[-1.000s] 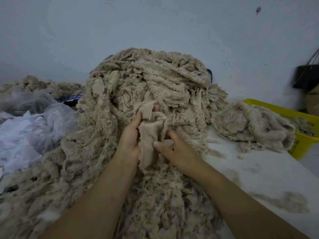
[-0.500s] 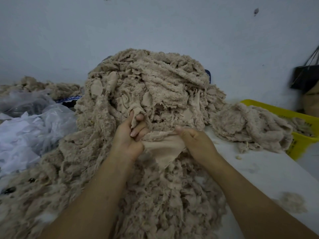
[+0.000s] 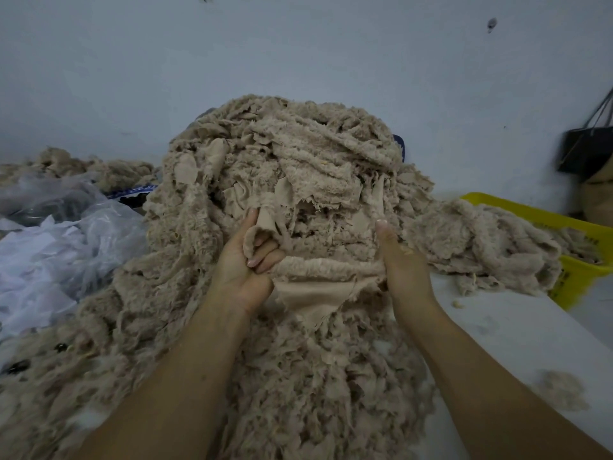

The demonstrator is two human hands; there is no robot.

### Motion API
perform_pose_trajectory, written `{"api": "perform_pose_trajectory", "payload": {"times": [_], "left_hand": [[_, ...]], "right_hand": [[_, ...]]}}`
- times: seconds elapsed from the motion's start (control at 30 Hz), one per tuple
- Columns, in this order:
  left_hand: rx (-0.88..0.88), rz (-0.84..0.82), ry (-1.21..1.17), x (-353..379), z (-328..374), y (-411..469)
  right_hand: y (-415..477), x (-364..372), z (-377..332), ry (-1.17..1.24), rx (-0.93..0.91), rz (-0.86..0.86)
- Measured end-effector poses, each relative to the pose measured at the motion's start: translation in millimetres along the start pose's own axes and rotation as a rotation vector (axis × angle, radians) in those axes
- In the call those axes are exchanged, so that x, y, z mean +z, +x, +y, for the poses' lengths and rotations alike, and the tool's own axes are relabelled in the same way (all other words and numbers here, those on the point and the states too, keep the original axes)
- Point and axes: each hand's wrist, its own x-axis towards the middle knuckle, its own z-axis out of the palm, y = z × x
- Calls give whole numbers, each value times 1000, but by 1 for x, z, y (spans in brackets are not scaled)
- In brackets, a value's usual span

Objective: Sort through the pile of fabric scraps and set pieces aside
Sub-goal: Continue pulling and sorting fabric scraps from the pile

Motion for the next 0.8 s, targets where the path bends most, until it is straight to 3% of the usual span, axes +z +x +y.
{"api": "perform_pose_trajectory", "payload": {"times": [0.1,0.27,0.33,0.47,0.6,0.67,0.8], "left_hand": [[1,141,-34,0,1,0],[-13,122,-2,3,-3,-1],[18,118,16,3,-3,-2],[-24,-10,24,1,-6,-4],[-76,-82,177,4,-16,-3],[-103,-34,291,7,-21,-4],[-65,101,429,9,-24,-4]], "right_hand": [[7,0,1,195,108,124],[14,-6,3,352,189,239],[10,-3,2,301,155,149],[-4,7,3,-79,-69,-231],[-16,19,6,-214,-160,-496],[-20,24,7,-274,-203,-468],[-9,21,10,-231,-190,-173]]}}
